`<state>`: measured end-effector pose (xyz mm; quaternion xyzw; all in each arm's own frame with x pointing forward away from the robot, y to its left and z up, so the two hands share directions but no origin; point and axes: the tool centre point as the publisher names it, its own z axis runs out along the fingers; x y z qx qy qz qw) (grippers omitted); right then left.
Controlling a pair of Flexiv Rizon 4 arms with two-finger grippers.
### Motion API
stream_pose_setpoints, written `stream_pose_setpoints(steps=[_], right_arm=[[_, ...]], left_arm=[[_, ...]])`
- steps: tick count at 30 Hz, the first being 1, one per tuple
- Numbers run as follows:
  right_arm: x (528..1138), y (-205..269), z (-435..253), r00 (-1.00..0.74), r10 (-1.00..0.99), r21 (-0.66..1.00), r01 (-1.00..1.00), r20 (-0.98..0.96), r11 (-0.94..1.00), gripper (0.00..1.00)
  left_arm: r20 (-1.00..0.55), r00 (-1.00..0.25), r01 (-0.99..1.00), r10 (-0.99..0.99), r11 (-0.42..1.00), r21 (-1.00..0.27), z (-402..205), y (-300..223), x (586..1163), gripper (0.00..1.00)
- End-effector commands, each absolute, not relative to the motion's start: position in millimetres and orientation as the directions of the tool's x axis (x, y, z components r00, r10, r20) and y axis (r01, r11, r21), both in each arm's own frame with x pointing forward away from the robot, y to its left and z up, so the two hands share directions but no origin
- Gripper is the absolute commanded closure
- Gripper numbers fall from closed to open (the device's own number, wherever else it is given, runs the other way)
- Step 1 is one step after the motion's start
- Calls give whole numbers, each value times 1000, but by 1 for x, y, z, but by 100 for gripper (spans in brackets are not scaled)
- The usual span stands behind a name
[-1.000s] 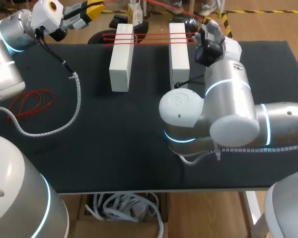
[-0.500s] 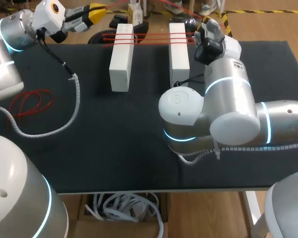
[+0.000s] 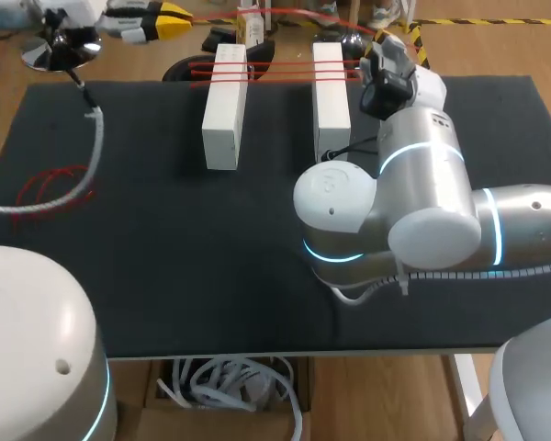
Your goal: Grab the tape and strap the tape.
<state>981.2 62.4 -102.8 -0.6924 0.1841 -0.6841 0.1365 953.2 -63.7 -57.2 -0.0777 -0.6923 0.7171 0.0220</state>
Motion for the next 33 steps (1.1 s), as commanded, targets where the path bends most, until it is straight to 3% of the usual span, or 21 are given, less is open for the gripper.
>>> stream_pose_setpoints(steps=[1,7,16,27,33], right_arm=[[981,62,-100,3,-440,-439,-72,898,-896,100],[981,62,-100,3,-440,-439,-72,898,-896,100],[981,62,-100,3,-440,-439,-72,898,-896,100],[981,62,-100,3,-440,-439,-72,898,-896,100],[981,62,-100,3,-440,-439,-72,898,-896,100]], left_arm=[[-23,-992,86,128,514,-853,-48,-64,949,100],[-23,-992,86,128,514,-853,-48,-64,949,100],[66,-996,5,61,769,-639,-50,-86,952,100],[-5,-1000,26,27,834,-552,-52,-89,951,100],[-37,-998,57,43,822,-566,-52,-92,949,100]])
